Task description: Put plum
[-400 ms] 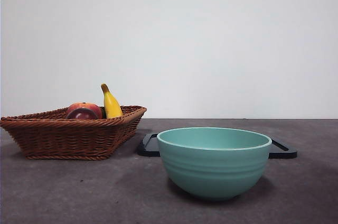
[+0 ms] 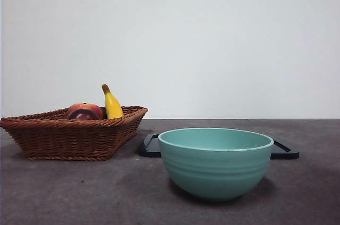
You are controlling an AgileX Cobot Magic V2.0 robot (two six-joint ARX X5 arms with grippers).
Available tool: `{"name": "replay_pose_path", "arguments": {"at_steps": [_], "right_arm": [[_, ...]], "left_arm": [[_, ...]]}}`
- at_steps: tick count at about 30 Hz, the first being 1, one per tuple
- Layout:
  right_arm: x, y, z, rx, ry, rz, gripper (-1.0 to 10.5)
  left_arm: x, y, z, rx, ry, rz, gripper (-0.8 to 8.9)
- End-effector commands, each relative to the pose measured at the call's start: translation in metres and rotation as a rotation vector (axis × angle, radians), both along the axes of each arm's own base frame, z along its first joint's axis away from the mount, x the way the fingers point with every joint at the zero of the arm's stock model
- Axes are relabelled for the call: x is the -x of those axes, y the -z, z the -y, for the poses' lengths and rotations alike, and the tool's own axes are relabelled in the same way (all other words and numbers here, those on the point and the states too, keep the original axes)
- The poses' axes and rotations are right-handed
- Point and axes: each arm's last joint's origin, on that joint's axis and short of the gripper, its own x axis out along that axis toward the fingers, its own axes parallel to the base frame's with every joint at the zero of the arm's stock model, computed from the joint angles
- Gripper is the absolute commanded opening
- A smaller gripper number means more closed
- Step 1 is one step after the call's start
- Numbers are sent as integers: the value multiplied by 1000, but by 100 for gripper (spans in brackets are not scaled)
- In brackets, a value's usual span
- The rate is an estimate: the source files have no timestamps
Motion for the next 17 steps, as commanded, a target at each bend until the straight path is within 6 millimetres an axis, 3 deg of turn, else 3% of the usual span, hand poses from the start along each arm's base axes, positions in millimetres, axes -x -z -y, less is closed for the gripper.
{"name": "replay_pose_path", "arguments": {"at_steps": [1, 9, 17], "right_arm": [[0, -3, -1, -74, -18, 18, 9], [8, -34, -1, -147, -23, 78, 9], [21, -88, -1, -122, -28, 92, 9]], "left_arm": [[1, -4, 0, 85, -16, 2, 7], [9, -29, 1, 146, -1, 11, 9], [18, -75, 2, 136, 29, 21, 9]]}}
